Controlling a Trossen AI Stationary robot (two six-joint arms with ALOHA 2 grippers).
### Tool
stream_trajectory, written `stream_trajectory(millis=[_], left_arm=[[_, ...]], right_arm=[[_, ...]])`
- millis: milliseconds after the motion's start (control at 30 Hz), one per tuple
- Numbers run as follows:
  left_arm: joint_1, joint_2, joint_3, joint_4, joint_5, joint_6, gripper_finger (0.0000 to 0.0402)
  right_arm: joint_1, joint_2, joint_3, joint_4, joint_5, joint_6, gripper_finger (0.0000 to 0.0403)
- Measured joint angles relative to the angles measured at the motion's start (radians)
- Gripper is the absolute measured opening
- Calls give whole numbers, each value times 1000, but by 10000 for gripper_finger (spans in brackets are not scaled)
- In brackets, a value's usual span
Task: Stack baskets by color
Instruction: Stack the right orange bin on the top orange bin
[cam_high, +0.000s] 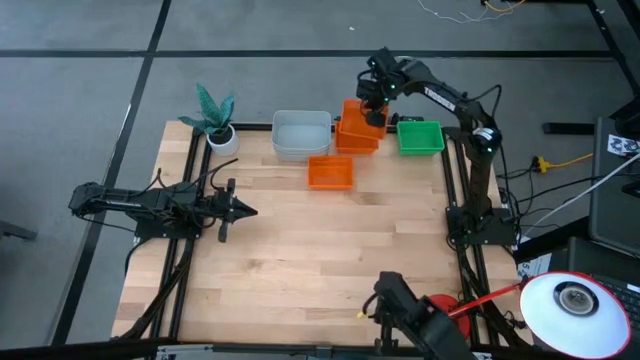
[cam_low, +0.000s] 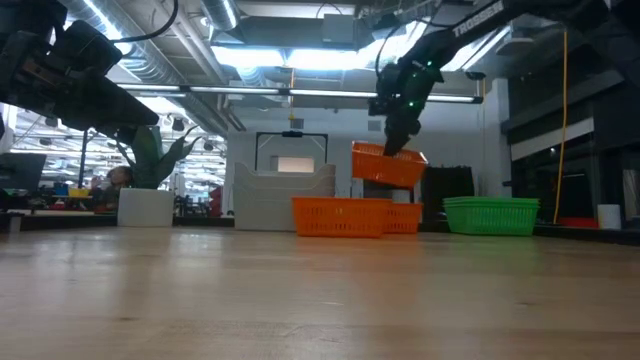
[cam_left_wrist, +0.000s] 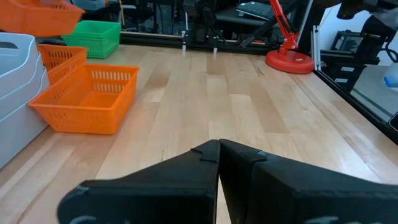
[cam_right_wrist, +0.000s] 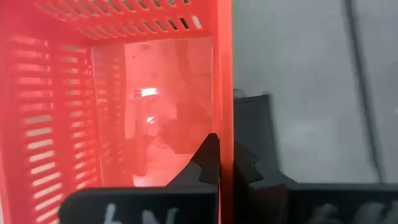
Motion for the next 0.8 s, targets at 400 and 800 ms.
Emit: stream_trajectory(millis=[400,800], left_arm=[[0,0,0,0,0,0,0],[0,0,0,0,0,0,0]], right_arm=[[2,87,37,-19,-22,-13,0],[4,123,37,-20,-30,-16,0]])
